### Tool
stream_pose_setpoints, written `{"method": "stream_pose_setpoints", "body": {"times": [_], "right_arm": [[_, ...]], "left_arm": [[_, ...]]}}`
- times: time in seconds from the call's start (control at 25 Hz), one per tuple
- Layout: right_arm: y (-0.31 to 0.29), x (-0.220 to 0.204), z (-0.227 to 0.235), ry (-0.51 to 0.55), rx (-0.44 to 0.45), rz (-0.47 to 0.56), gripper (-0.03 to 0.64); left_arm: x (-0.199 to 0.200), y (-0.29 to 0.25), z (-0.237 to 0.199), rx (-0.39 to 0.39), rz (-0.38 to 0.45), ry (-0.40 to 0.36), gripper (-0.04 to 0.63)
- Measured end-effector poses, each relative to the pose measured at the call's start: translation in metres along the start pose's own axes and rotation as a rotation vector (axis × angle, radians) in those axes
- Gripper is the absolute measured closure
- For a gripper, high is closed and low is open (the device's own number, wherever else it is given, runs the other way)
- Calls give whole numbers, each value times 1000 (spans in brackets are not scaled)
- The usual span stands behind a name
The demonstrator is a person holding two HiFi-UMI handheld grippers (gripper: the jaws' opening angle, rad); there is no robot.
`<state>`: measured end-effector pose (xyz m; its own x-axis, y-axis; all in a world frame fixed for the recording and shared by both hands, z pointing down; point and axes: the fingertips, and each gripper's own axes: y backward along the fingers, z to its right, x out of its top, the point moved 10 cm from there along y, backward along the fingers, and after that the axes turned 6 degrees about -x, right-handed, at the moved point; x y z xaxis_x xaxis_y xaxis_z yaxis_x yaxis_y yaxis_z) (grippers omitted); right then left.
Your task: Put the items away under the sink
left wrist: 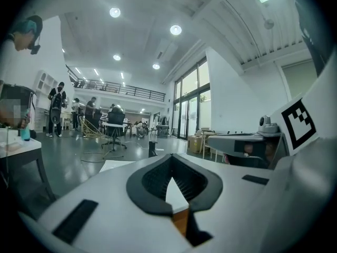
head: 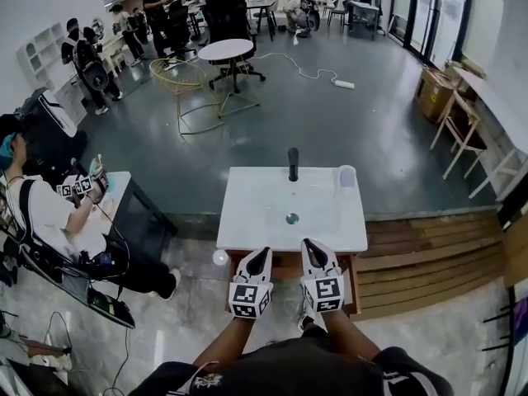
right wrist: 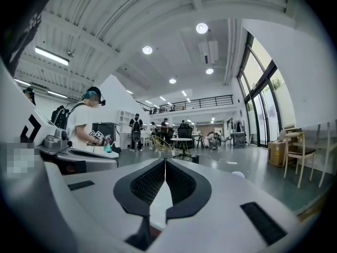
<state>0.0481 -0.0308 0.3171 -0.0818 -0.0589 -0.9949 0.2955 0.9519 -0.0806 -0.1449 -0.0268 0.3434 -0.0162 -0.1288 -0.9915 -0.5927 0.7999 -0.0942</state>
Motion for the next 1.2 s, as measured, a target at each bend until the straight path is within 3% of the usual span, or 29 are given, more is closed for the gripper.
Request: {"method": "stream_pose_setpoints", "body": {"times": [0.28, 0.48, 0.88, 1.2], "right_arm": [[-66, 18, 43, -9, 59, 25, 594], [-102, 25, 72, -30, 86, 39, 594], [-137, 6, 131, -108, 114, -9, 594], [-160, -4, 161, -177, 112, -27, 594]], "left_arm": [[21, -64, -7, -30, 54, -28, 588], [25, -105, -16, 23, 31, -11, 589], [26, -178, -6, 28, -23, -31, 588], [24, -213, -4, 35, -58, 47, 589]]}}
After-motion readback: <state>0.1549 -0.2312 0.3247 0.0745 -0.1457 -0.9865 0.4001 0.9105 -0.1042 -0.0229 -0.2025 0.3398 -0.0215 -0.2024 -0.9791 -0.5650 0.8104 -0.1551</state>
